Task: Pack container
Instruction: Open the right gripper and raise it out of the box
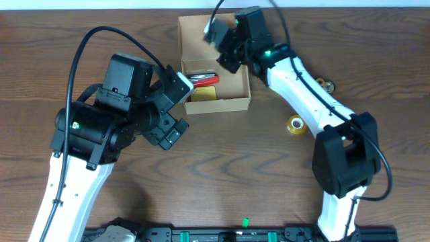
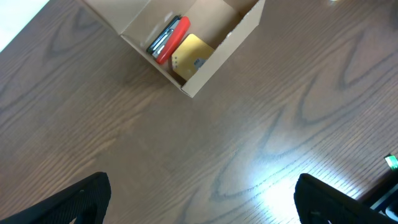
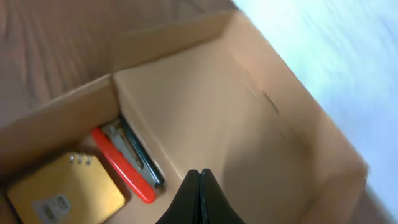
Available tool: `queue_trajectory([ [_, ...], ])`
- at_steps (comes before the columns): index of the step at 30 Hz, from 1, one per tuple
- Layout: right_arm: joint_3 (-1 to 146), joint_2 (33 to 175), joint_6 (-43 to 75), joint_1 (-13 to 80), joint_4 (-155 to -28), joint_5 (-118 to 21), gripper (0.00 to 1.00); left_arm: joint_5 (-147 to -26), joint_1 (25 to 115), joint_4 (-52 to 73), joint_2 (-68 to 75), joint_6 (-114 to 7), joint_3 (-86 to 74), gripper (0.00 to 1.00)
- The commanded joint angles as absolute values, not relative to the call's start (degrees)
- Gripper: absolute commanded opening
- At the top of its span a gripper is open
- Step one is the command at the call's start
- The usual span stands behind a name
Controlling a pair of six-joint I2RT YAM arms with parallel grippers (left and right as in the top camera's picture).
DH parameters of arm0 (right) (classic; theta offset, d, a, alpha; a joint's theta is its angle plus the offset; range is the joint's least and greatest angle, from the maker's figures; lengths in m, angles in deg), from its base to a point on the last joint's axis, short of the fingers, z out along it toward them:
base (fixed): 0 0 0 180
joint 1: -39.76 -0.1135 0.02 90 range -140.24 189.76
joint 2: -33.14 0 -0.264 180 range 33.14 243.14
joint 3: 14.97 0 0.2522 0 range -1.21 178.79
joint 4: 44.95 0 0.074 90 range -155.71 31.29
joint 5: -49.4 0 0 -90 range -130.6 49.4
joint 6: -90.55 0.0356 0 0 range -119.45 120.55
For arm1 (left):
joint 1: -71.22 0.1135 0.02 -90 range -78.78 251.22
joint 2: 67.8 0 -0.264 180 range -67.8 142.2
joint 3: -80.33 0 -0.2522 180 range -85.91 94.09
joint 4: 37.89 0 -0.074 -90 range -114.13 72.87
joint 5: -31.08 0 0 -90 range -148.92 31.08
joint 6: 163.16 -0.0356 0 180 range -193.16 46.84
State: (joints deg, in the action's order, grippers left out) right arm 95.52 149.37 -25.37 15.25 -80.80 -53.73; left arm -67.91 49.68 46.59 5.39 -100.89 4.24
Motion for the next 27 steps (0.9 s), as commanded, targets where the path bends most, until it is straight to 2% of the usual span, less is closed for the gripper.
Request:
queue_trajectory([
  [1, 96.2, 144.14, -0.82, 17.7, -82.5, -48.79, 0.01, -67.69, 49.83, 46.81, 5.26, -101.46, 5.97, 0.95],
  [3, 96.2, 143.49, 6.26, 18.88, -86.13, -45.25, 0.01, -67.69, 49.83, 46.81, 5.26, -101.46, 5.97, 0.95],
  [4, 96.2, 143.38, 9.3, 19.4, -88.62, -43.63, 0.06, -67.69, 49.83, 46.81, 5.26, -101.46, 5.97, 0.95],
  [5, 96.2, 143.38, 11.9, 19.86, -91.07, -42.69, 0.15, -67.69, 49.83, 46.81, 5.26, -101.46, 5.97, 0.95],
  [6, 96.2, 143.4, 14.35, 20.34, -93.5, -42.54, 0.31, -67.69, 49.83, 46.81, 5.26, -101.46, 5.97, 0.95],
  [8, 96.2, 143.4, 16.91, 20.74, -96.12, -42.54, 0.44, -67.69, 49.83, 46.81, 5.26, -101.46, 5.97, 0.95],
  [10, 96.2, 143.4, 17.28, 20.54, -97.52, -42.51, 0.88, -67.69, 49.83, 46.81, 5.26, -101.46, 5.97, 0.95],
  [11, 96.2, 143.4, 17.26, 20.19, -97.78, -42.51, 0.99, -67.69, 49.83, 46.81, 5.26, -101.46, 5.97, 0.95],
  [25, 96.18, 148.51, 17.26, 17.52, -101.6, -41.29, 0.99, -67.69, 49.83, 46.81, 5.26, -101.46, 5.97, 0.95],
  [26, 96.18, 148.64, 17.26, 17.37, -102.0, -41.27, 0.95, -67.69, 49.83, 46.81, 5.26, -101.46, 5.97, 0.95],
  [27, 96.18, 149.15, 17.23, 17.2, -102.33, -41.25, 0.83, -67.69, 49.83, 46.81, 5.26, -101.46, 5.97, 0.95],
])
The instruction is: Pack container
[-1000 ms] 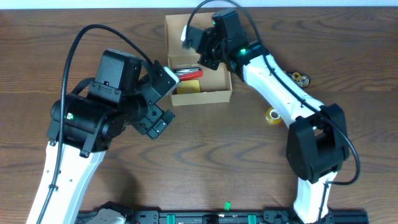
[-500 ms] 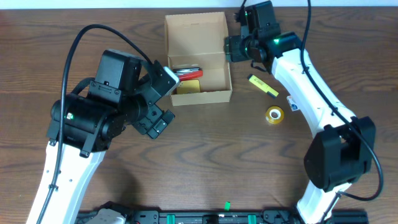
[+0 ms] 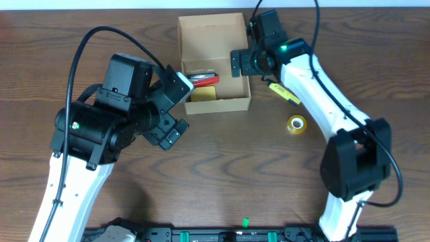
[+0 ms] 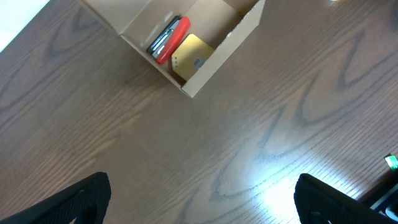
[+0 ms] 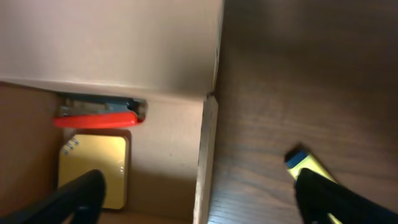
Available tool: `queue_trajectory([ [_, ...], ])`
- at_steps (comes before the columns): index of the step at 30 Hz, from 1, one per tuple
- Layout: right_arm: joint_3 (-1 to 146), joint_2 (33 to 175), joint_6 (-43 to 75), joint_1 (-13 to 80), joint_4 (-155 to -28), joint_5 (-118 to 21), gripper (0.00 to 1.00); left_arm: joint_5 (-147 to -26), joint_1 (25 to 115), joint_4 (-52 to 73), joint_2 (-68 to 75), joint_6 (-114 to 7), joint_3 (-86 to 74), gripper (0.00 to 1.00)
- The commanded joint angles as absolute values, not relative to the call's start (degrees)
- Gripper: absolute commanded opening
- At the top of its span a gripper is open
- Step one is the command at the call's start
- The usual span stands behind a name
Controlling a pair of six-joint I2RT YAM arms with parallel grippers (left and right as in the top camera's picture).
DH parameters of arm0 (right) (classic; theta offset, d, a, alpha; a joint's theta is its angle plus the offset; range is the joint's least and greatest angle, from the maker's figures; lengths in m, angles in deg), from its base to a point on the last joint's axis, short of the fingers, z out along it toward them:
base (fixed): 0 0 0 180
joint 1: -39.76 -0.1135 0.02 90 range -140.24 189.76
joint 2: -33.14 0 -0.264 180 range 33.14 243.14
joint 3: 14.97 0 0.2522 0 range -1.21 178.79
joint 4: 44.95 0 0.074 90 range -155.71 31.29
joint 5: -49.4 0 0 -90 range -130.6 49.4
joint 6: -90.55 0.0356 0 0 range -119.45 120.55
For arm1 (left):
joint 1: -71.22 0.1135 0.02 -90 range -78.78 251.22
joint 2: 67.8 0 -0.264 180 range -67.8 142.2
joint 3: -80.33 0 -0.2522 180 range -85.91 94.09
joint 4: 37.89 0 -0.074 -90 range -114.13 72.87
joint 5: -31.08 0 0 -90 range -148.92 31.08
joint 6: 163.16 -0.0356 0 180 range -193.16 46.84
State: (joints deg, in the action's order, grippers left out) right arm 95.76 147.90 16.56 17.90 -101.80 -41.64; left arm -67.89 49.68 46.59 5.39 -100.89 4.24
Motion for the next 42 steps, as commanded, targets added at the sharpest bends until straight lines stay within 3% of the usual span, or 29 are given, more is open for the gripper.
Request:
queue_trajectory([
  [1, 96.18, 149.3, 17.26, 17.04, -102.74, -41.25, 0.69, -67.69, 49.83, 46.81, 5.26, -101.46, 5.97, 0.95],
  [2, 96.18, 149.65, 17.26, 16.91, -102.96, -41.23, 0.56, -67.69, 49.83, 46.81, 5.26, -101.46, 5.97, 0.95],
  [5, 96.18, 150.55, 17.28, 16.8, -103.46, -41.01, 0.42, -67.69, 49.83, 46.81, 5.26, -101.46, 5.97, 0.95],
  [11, 96.18, 151.94, 17.28, 16.8, -104.42, -40.35, 0.42, -67.69, 49.83, 46.81, 5.26, -101.46, 5.97, 0.95],
  [13, 96.18, 152.49, 17.32, 16.74, -104.47, -40.39, 0.36, -67.69, 49.83, 46.81, 5.26, -101.46, 5.97, 0.95],
  [17, 96.18, 153.06, 17.93, 16.69, -104.62, -40.39, 0.11, -67.69, 49.83, 46.81, 5.26, -101.46, 5.97, 0.95],
  [20, 96.18, 153.06, 18.17, 16.69, -104.69, -40.42, 0.01, -67.69, 49.83, 46.81, 5.26, -101.46, 5.97, 0.95],
  [30, 96.18, 153.04, 31.16, 16.54, -112.34, -41.92, 0.01, -67.69, 49.83, 46.81, 5.26, -101.46, 5.97, 0.95],
  [42, 96.2, 153.04, 29.01, 14.29, -116.45, -41.86, 0.01, -67.69, 49.83, 46.81, 5.26, -101.46, 5.97, 0.95],
])
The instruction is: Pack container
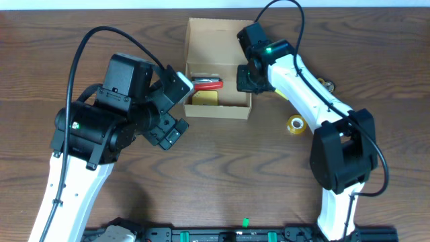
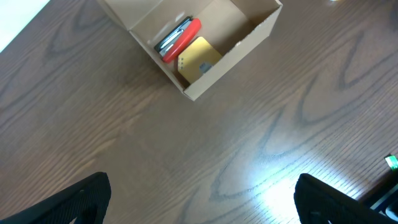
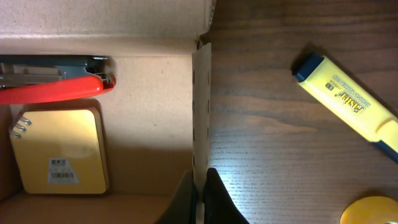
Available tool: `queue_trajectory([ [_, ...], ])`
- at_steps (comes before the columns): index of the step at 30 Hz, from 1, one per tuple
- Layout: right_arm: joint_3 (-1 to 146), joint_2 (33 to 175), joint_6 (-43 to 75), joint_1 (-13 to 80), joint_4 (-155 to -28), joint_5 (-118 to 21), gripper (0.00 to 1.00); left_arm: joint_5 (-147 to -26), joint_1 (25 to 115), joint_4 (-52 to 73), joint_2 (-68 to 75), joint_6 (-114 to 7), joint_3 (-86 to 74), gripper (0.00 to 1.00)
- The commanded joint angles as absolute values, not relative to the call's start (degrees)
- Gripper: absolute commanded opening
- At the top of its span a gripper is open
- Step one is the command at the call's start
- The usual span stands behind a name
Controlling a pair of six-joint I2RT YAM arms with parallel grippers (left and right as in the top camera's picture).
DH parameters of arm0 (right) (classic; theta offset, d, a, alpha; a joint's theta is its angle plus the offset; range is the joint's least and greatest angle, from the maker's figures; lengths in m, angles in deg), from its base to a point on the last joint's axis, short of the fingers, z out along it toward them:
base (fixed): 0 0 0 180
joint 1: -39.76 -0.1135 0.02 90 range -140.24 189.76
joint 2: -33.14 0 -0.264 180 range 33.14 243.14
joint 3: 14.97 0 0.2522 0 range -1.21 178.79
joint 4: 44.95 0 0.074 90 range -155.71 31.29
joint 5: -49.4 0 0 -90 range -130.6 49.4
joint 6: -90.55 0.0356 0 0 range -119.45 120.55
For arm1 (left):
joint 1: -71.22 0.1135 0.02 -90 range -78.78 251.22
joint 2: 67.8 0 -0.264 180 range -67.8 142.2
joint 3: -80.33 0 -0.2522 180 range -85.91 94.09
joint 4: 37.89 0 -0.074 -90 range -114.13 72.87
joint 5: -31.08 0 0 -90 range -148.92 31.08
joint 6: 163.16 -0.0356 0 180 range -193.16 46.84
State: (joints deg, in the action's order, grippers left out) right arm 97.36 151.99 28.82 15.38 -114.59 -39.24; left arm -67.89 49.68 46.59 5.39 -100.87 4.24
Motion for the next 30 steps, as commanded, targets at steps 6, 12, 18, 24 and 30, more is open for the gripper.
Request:
queue_trajectory([
  [6, 96.46, 152.47, 28.97, 14.29, -119.66, -39.04, 0.01, -67.69, 49.83, 46.81, 5.26, -101.46, 5.97, 0.95],
  [12, 97.84, 152.27, 28.51, 14.66, -122.06, -38.65, 0.01, -67.69, 49.83, 46.81, 5.26, -101.46, 5.97, 0.95],
  [18, 97.84, 152.27, 26.11, 14.66, -123.7, -38.65, 0.01, -67.69, 49.83, 46.81, 5.26, -101.46, 5.97, 0.95],
  [24, 97.84, 152.27, 25.52, 14.66, -123.88, -38.65, 0.01, -67.69, 49.83, 46.81, 5.26, -101.46, 5.97, 0.95],
  [30, 97.86, 152.27, 25.54, 14.66, -123.48, -38.67, 0.39, -67.69, 49.83, 46.81, 5.26, -101.46, 5.97, 0.95],
])
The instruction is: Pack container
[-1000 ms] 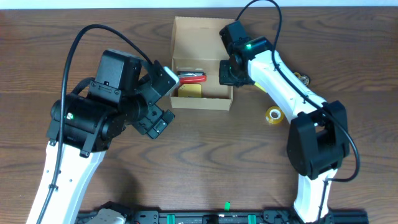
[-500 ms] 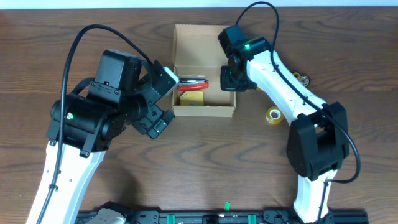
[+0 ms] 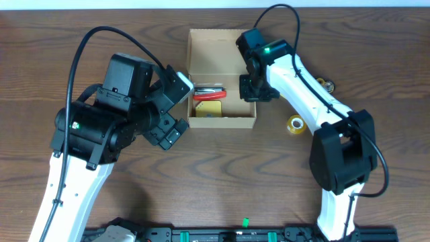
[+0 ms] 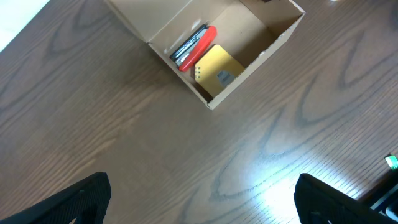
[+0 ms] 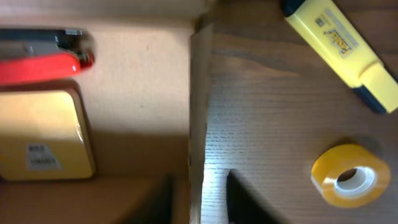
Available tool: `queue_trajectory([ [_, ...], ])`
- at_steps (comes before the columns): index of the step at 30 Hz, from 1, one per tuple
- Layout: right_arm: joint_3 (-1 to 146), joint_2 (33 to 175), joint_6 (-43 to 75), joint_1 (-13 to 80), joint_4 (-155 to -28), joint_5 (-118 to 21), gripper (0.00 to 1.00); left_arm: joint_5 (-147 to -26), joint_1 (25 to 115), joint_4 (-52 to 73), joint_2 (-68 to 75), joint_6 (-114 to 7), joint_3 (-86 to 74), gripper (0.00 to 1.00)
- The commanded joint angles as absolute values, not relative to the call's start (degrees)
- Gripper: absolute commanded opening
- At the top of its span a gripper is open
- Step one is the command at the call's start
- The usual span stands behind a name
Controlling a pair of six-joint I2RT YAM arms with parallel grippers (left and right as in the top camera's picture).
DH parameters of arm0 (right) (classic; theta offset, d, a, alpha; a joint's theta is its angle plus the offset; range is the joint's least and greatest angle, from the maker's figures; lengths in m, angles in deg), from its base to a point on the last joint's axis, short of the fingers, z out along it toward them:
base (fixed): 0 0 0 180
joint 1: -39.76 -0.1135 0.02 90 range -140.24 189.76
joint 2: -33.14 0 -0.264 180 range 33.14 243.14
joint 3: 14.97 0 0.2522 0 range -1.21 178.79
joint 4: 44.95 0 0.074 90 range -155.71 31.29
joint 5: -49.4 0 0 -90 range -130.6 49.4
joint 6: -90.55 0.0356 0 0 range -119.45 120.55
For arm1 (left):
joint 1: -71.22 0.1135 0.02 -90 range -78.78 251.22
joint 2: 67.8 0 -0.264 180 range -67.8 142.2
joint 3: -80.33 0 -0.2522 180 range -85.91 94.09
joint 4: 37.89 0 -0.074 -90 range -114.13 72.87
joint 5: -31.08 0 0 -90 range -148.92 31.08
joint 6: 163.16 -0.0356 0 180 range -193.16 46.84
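The open cardboard box (image 3: 222, 120) lies mid-table; inside are a red-handled tool (image 3: 209, 91) and a yellow notepad (image 3: 208, 109). My right gripper (image 3: 252, 88) is at the box's right wall (image 5: 196, 106), open, with one finger inside the box and one finger (image 5: 244, 199) outside, neither touching the wall. A yellow highlighter (image 5: 339, 45) and a yellow tape roll (image 3: 294, 124) lie on the table to the right of the box. My left gripper (image 4: 202, 190) hangs open high over bare table to the front left of the box.
A small gold-coloured object (image 3: 327, 85) lies at the right, behind my right arm. My left arm's bulky body (image 3: 107, 128) stands left of the box. The table's back edge (image 3: 134, 5) runs just behind the box.
My right gripper has opened off the box's right wall. The box now lies a little nearer the front and right. The tape roll has come into the right wrist view. The left arm is unmoved.
My right gripper was shut above the box's back part, then open over its right wall, then shut on that wall with the box shifted right and forward. Now the box lies further forward and the gripper is open astride the wall. The left arm stayed still.
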State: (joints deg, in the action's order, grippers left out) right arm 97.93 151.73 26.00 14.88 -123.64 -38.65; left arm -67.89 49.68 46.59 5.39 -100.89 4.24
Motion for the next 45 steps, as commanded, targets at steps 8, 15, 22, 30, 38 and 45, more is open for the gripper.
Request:
queue_trajectory([
  [8, 108.61, 151.81, 22.22, 15.19, -125.04, -38.08, 0.88, -67.69, 49.83, 46.81, 5.26, -101.46, 5.97, 0.95],
  [15, 116.61, 151.64, 12.08, 17.5, -126.67, -37.82, 0.99, -67.69, 49.83, 46.81, 5.26, -101.46, 5.97, 0.95],
  [22, 118.01, 151.64, 4.78, 21.31, -128.84, -36.44, 0.99, -67.69, 49.83, 46.81, 5.26, -101.46, 5.97, 0.95],
  [30, 118.01, 151.53, 2.39, 26.84, -128.64, -28.37, 0.99, -67.69, 49.83, 46.81, 5.26, -101.46, 5.97, 0.95],
  [38, 117.1, 151.55, -2.46, 36.32, -127.88, -28.35, 0.99, -67.69, 49.83, 46.81, 5.26, -101.46, 5.97, 0.95],
  [45, 110.78, 151.55, -11.53, 40.56, -124.75, -28.35, 0.99, -67.69, 49.83, 46.81, 5.26, -101.46, 5.97, 0.95],
])
